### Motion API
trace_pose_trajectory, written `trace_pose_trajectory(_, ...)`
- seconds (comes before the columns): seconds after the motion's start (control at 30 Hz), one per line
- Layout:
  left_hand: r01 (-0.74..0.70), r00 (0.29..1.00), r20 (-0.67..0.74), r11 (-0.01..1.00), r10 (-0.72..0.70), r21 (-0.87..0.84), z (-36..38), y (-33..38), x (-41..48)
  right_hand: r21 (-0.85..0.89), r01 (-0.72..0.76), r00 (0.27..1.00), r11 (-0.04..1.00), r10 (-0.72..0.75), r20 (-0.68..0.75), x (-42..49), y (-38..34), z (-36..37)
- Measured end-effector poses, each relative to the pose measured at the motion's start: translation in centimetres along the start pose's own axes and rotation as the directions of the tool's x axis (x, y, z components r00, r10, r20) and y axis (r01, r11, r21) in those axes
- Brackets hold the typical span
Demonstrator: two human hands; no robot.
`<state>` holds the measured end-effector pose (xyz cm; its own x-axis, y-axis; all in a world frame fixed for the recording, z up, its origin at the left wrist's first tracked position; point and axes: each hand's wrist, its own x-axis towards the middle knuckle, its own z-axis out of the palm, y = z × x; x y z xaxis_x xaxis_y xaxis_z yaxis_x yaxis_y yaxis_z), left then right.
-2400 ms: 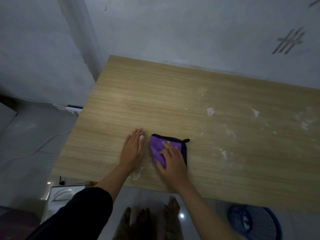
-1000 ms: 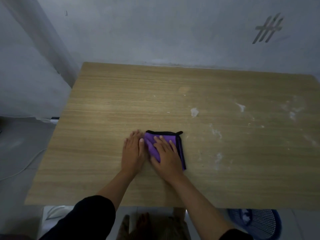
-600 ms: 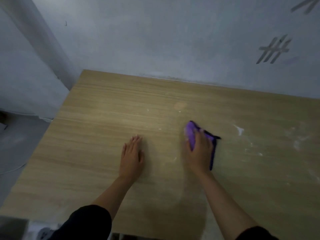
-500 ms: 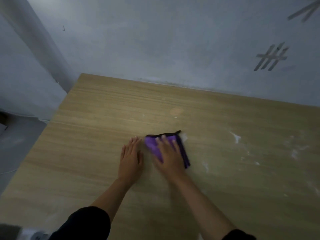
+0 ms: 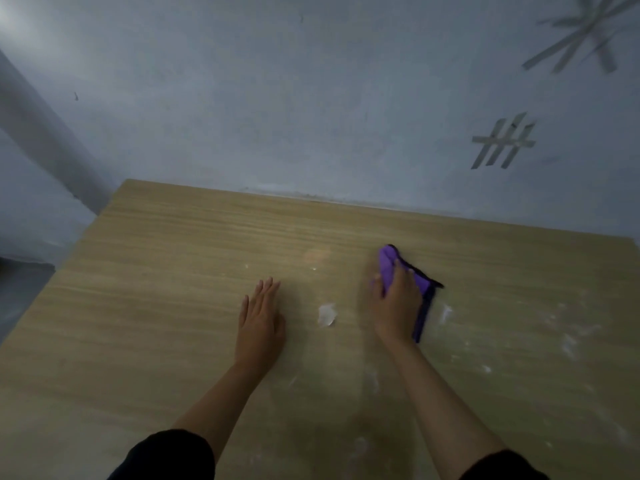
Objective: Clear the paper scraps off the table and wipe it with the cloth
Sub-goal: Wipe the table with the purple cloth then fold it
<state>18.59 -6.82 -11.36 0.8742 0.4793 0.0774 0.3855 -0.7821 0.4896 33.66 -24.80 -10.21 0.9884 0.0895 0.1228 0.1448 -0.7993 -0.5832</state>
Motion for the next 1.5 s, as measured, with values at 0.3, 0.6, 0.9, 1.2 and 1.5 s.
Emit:
trace_pose_trajectory(0.3, 0.162, 0.985, -0.052, 0.985, -0.165, -0.055, 1.6, -0.7, 2.3, 0.118, 0.582, 0.701, 0.805, -0.57, 0.429, -2.9, -8.3, 7.6)
trace_pose_trajectory(0.6, -0.099, 0.995, -0.003, 0.995, 0.1, 0.031, 3.2, 0.5, 7.5, -0.132, 0.276, 0.924, 0.952, -0.226, 0.309, 10.0, -4.2, 6.5)
trace_pose_trajectory(0.9, -0.452, 0.881, 0.066, 0.875, 0.468, -0.175, 2.1, 7.4, 12.7, -0.04, -0.219, 0.963, 0.975, 0.209, -0.17, 8.3, 1.9, 0.3)
trace_pose_trajectory(1.2, -0.334, 0.923, 0.205, 0.942, 0.324, 0.016, 3.1, 6.7, 13.7, 0.266, 0.145, 0.982, 0.953, -0.171, 0.078, 4.0, -4.0, 2.3)
trace_pose_trajectory(1.5, 0.01, 0.979, 0.203, 0.994, -0.033, 0.113, 8.2, 11.8, 17.2, 0.245, -0.317, 0.881, 0.916, 0.38, -0.281, 1.3, 8.8, -5.7)
